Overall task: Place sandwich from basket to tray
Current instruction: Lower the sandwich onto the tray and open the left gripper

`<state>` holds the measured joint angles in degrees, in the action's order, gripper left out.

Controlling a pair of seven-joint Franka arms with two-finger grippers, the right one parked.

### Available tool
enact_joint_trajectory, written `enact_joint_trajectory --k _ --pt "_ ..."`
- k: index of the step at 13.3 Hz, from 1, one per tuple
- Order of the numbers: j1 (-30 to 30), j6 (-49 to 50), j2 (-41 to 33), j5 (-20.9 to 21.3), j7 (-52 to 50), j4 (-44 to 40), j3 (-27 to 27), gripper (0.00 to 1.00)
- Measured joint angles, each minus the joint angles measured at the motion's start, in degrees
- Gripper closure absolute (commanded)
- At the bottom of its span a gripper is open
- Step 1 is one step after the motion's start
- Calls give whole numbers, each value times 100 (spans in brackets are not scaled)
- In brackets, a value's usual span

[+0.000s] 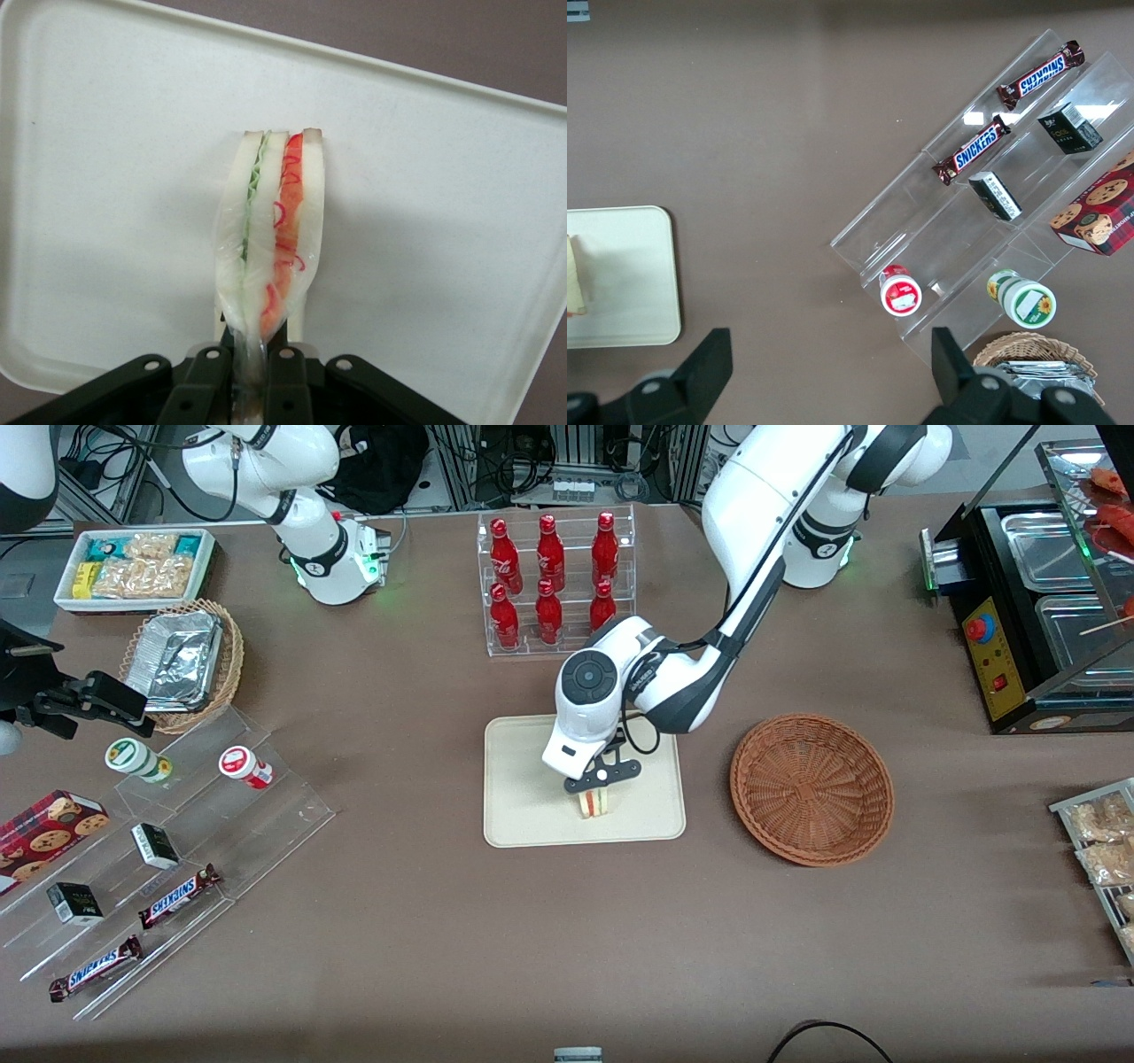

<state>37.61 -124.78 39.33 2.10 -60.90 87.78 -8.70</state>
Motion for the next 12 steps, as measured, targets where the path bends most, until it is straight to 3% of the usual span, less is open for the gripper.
enact_joint_trajectory --k 2,3,4,12 --pt "0 -10 16 0 0 -15 6 91" --pt "0 -17 17 0 0 -15 6 62" --pt "0 -38 20 0 0 -15 6 1" --pt "-4 230 -243 7 -3 -208 28 0"
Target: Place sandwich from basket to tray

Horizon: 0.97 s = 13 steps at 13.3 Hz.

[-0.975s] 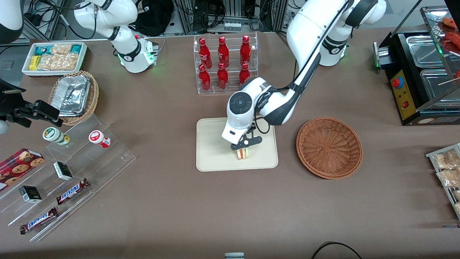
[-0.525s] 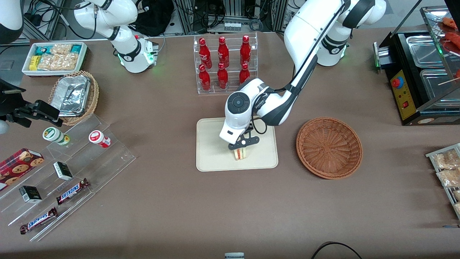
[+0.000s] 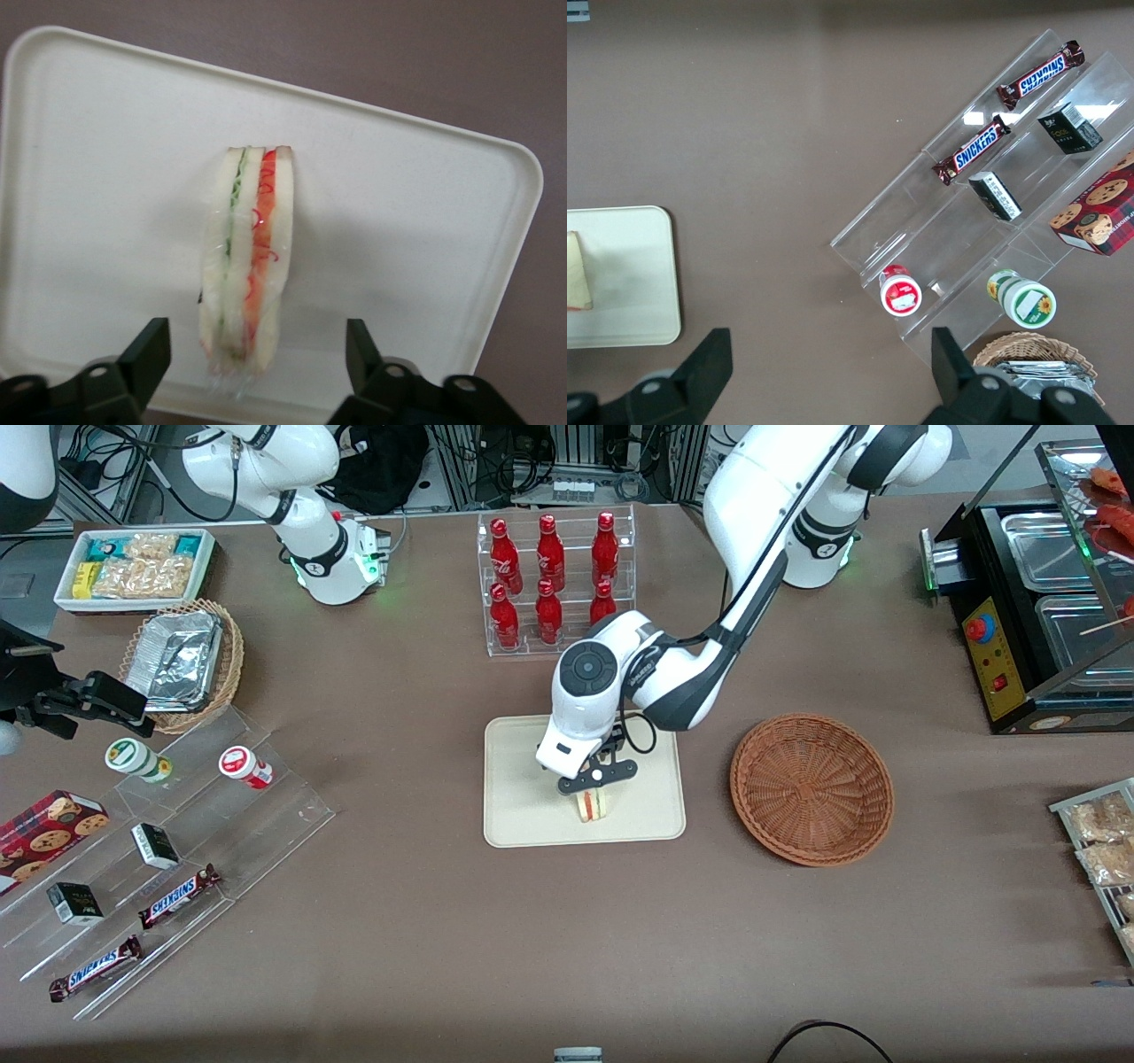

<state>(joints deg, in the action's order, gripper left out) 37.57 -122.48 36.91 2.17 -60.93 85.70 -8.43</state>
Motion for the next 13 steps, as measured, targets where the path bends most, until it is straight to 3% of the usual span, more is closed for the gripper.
enact_joint_trajectory --k 6,13 --pt "-151 1282 -673 99 338 -13 225 0" --pt "-1376 1650 -1372 118 1853 549 302 0"
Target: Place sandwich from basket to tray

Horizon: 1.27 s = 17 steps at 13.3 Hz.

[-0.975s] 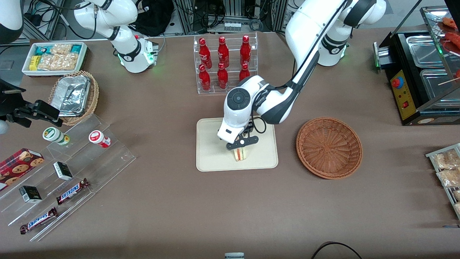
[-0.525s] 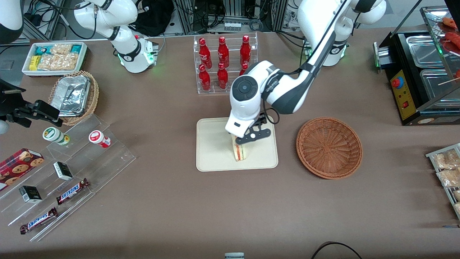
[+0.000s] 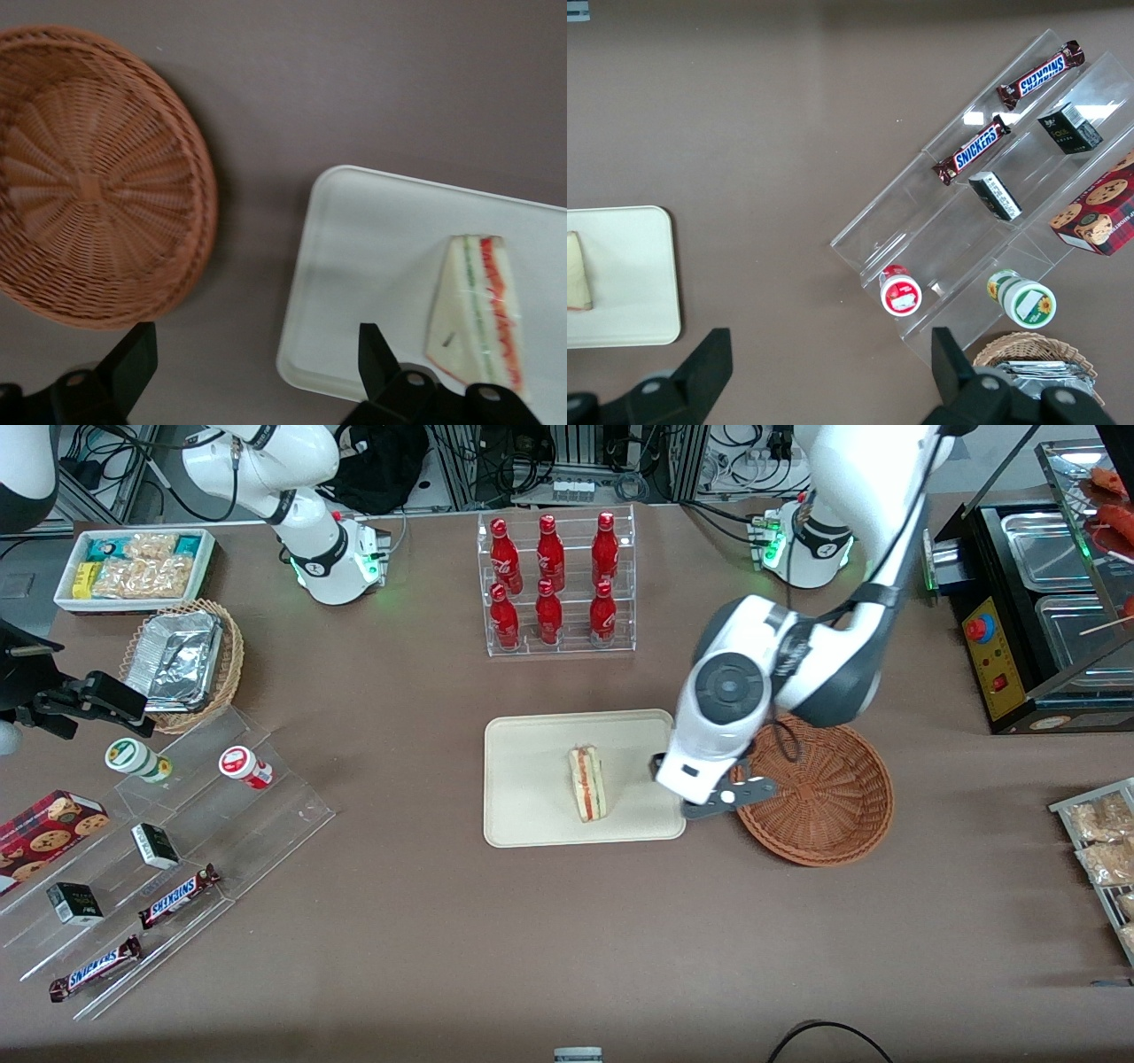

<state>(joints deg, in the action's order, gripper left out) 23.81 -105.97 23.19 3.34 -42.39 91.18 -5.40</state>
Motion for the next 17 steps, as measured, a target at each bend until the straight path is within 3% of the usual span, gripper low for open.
enact_joint_trajectory --k 8,17 --pt "-1074 185 -1351 0 1727 1274 11 0" --pt "-2289 1584 -2435 -92 3921 1242 -52 0"
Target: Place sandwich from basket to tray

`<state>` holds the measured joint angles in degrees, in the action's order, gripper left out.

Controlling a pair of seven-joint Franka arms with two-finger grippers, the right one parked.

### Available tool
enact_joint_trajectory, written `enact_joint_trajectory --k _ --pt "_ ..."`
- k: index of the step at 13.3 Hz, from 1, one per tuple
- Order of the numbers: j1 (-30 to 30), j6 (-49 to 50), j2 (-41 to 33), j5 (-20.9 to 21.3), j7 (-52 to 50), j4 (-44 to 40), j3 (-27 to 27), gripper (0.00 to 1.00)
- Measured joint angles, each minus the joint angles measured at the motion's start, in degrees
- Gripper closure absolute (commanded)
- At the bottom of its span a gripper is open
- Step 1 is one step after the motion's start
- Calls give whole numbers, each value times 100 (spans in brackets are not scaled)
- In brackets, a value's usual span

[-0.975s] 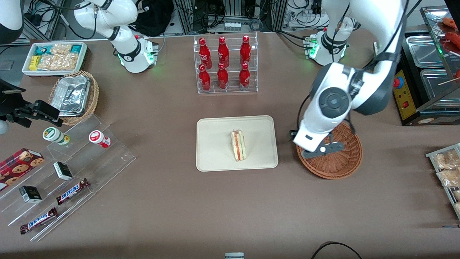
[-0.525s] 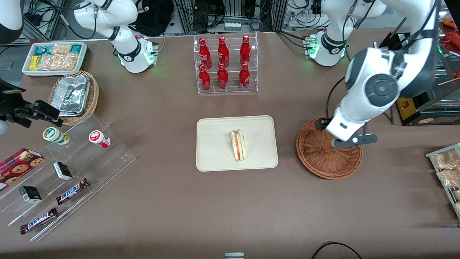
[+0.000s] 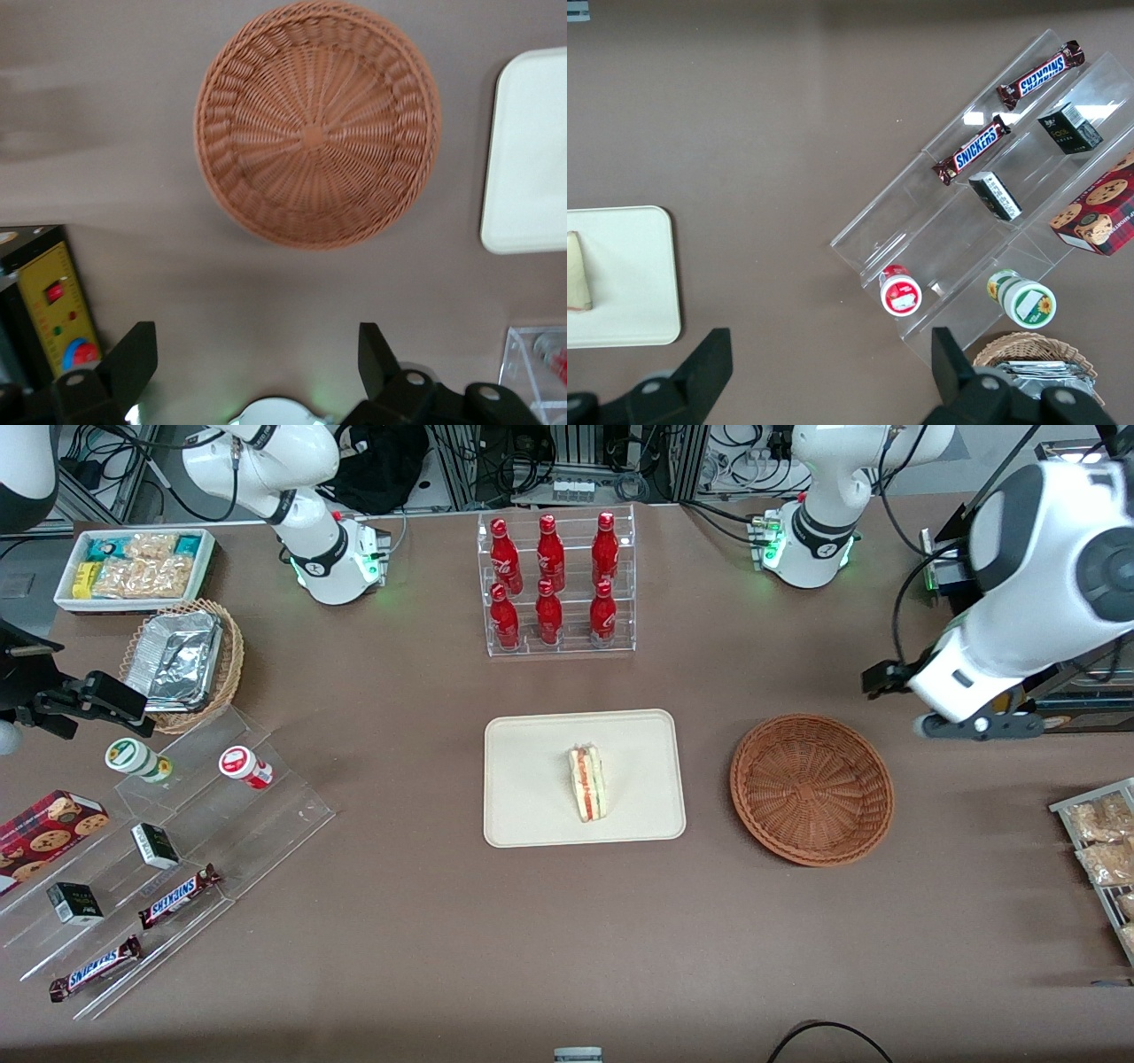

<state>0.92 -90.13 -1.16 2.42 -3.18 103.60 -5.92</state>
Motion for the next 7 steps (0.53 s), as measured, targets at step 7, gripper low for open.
enact_joint_trajectory --k 7 --pt "-256 680 -171 -3 387 -817 -4 0"
